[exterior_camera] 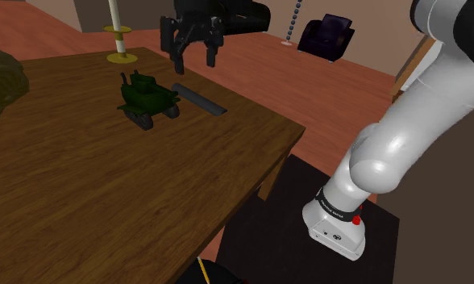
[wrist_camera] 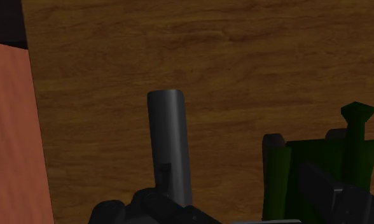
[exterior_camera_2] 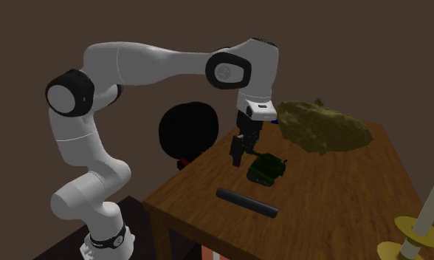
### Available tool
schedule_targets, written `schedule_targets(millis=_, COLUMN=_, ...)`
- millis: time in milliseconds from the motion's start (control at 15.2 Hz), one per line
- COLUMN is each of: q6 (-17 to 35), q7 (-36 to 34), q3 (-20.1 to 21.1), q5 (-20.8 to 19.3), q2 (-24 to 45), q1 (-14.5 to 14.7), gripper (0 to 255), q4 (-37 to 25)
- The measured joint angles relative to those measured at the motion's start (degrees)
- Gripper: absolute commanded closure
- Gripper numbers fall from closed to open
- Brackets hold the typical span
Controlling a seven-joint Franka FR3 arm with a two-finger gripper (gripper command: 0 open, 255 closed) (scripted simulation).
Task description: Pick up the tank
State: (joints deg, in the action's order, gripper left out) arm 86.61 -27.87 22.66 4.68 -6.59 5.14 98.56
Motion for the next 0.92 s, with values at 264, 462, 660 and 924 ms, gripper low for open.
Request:
schedule_targets(millis=264, q6=-2.1, q7=-5.4, q3=2.9, q5=-2.7, q2=9.9, q1=2.3, gripper=0, q4=-11.5)
schedule_targets(millis=462, q6=-4.6, q7=-9.6, q3=4.6, q5=-5.4, q2=17.9, q1=5.2, gripper=0, q4=-21.4)
schedule_targets(millis=660, q6=-4.8, q7=-11.1, q3=5.0, q5=-6.3, q2=20.4, q1=6.5, gripper=0, q4=-24.0)
schedule_targets(millis=924, q6=-1.6, q7=-10.8, q3=4.9, q5=-5.9, q2=19.7, q1=6.1, gripper=0, q4=-20.1)
